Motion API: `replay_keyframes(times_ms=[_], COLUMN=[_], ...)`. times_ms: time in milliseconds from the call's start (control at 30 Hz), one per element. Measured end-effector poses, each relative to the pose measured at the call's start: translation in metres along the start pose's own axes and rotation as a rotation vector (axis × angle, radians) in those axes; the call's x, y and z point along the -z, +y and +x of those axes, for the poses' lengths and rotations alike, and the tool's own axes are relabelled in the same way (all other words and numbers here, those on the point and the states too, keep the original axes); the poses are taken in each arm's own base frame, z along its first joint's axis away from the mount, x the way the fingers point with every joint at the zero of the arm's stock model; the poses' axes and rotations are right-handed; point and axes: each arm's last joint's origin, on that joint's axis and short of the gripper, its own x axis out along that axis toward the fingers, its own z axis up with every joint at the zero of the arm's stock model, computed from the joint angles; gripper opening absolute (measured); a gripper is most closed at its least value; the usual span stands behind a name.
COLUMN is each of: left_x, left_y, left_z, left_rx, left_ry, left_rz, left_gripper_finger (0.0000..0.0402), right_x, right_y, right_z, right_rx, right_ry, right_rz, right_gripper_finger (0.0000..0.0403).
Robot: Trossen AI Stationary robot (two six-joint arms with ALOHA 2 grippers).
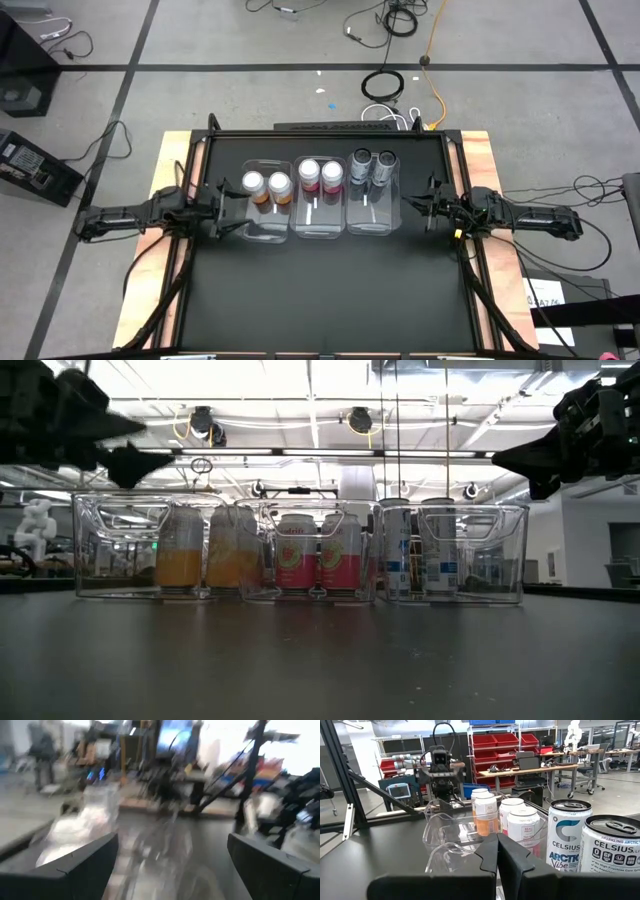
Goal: Sort soda cans
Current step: Return to Home Position
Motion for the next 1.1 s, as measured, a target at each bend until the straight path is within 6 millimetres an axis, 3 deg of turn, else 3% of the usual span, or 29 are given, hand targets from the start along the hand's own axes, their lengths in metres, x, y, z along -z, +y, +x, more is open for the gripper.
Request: replay_keyframes(times_ms=[167,1100], left_x=[0.0068,0.0075], left_y=[0.0024,0.0027], left_z=[0.0007,0.0011], left_rx=[-0.067,-0.078], left_ry=[0.07,0.075], left_rz=[0.004,-0.003], left_gripper_finger=[0.0383,0.0383], right_x=[0.0,0.0], right_y=[0.0,0.0], right_z=[0.0,0.0], right_rx=[0.0,0.0], right_ry=[0.0,0.0], right_rz=[0.0,0.0], right_gripper_finger=[0.0,0.0])
